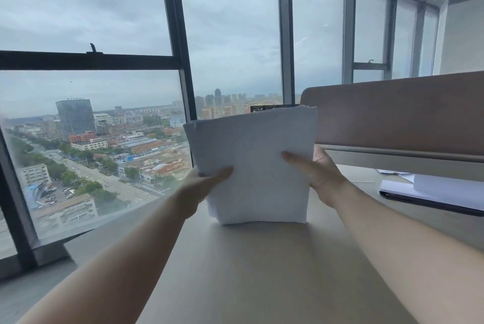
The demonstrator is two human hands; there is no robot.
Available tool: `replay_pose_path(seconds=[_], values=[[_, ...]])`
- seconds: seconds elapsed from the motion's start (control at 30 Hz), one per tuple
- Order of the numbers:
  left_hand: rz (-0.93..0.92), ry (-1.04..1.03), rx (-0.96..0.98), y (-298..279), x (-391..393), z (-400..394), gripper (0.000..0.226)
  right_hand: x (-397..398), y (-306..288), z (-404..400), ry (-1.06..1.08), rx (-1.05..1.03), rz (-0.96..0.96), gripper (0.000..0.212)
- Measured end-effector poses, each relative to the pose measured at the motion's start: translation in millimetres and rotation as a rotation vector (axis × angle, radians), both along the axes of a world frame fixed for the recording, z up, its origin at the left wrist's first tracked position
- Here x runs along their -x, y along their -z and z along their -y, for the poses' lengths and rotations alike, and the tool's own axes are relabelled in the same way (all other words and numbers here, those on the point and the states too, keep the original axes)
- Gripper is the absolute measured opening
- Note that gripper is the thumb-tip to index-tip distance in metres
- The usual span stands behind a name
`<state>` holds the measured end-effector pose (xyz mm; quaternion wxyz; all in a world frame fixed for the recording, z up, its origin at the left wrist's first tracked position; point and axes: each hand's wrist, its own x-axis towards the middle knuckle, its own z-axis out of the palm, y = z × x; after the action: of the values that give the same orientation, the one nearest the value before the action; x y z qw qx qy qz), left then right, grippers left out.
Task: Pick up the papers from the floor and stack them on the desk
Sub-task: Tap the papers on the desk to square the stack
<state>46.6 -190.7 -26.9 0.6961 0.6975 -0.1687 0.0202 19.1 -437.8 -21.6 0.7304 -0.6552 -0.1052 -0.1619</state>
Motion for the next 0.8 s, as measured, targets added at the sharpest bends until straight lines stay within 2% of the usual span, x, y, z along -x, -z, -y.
replay_pose_path(seconds=[0.1,0.23,0.3,0.37,0.47,0.6,0.63,0.73,0.8], values=[[0.011,-0.009,0.101,1.9,-4.2,8.9,0.047,-4.4,1.0,-14.8,0.006,-0.016,0.013,0.053],[0.058,-0.034,0.203,-22.7,-14.2,14.7,0.024,-11.2,-20.8,-34.7,0.087,-0.034,0.060,0.043],[0.072,-0.088,0.233,-29.4,-20.1,12.2,0.021,-13.1,-26.0,-34.4,0.123,-0.047,0.067,0.040],[0.069,-0.121,0.197,-25.6,-23.7,8.1,0.026,-15.9,-20.1,-27.8,0.095,-0.039,0.063,0.043],[0.013,-0.077,0.080,0.3,-24.7,7.0,0.017,-19.7,4.8,-19.8,0.121,0.036,-0.033,0.044],[-0.208,-0.083,-0.063,39.1,-26.5,11.1,0.030,-26.4,32.3,-18.2,0.157,0.166,-0.201,0.022],[-0.234,-0.096,-0.084,45.4,-27.9,12.6,0.033,-28.4,34.6,-18.0,0.164,0.174,-0.223,0.023],[-0.214,-0.143,-0.132,54.9,-29.3,14.1,0.026,-31.6,36.4,-19.4,0.184,0.204,-0.230,0.028],[-0.151,-0.202,-0.199,61.8,-38.0,13.5,0.042,-32.8,36.4,-20.4,0.223,0.215,-0.209,0.024]])
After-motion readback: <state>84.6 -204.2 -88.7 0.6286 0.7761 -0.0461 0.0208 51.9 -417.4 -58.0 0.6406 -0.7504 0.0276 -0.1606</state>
